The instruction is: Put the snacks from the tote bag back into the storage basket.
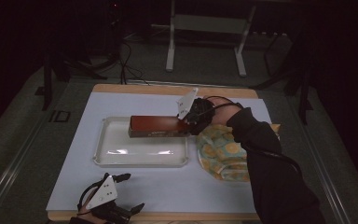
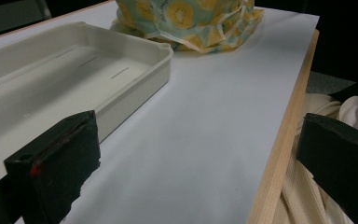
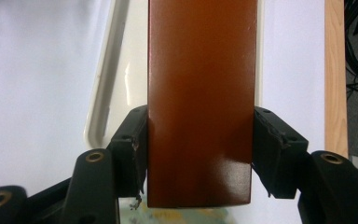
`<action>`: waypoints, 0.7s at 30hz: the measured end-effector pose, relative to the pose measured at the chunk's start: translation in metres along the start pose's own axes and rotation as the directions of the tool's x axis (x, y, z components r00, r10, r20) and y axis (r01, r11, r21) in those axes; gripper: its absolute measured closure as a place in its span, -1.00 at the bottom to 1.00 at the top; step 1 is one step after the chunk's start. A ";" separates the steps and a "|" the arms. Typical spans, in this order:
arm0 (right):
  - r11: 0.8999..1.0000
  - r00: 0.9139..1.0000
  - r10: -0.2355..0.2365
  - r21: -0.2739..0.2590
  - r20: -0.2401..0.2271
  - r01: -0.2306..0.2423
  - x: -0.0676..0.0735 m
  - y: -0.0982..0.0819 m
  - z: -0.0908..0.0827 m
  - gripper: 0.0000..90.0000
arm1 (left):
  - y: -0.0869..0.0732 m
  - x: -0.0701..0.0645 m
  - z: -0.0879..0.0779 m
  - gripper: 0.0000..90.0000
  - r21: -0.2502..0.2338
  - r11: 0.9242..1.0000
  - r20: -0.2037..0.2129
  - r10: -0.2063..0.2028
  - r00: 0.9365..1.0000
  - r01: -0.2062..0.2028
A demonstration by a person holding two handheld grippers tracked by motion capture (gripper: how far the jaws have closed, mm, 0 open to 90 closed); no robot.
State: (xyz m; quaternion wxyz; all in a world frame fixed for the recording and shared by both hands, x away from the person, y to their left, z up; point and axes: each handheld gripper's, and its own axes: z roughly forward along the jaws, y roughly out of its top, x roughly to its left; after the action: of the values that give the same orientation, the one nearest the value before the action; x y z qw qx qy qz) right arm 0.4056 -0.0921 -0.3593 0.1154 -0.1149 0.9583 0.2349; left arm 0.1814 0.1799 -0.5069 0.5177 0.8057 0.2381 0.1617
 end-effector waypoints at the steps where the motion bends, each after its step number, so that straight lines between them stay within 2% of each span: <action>1: 1.000 1.000 0.003 -0.002 -0.001 -0.003 0.000 0.000 0.002 -0.04 | 0.000 0.000 0.000 -1.00 -0.001 1.000 0.000 0.000 1.000 0.000; 6: 0.999 0.999 0.038 0.010 -0.020 -0.038 -0.003 -0.003 0.022 -0.04 | 0.000 0.000 0.000 -1.00 -0.001 1.000 0.002 -0.002 1.000 0.002; 16: 0.996 0.997 0.066 0.057 -0.043 -0.063 -0.004 -0.014 0.059 -0.04 | 0.000 0.000 0.000 -1.00 0.003 1.000 0.001 0.000 1.000 0.000; 21: 0.994 0.994 0.091 0.062 -0.063 -0.087 -0.006 -0.019 0.073 -0.04 | 0.000 0.001 0.000 -1.00 0.002 1.000 0.000 -0.001 1.000 0.001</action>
State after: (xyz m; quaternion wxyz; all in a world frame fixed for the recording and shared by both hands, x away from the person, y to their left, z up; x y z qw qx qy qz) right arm 0.4291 -0.0728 -0.4282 0.0768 -0.0763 0.9722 0.2075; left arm 0.1819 0.1805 -0.5072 0.5168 0.8063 0.2386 0.1612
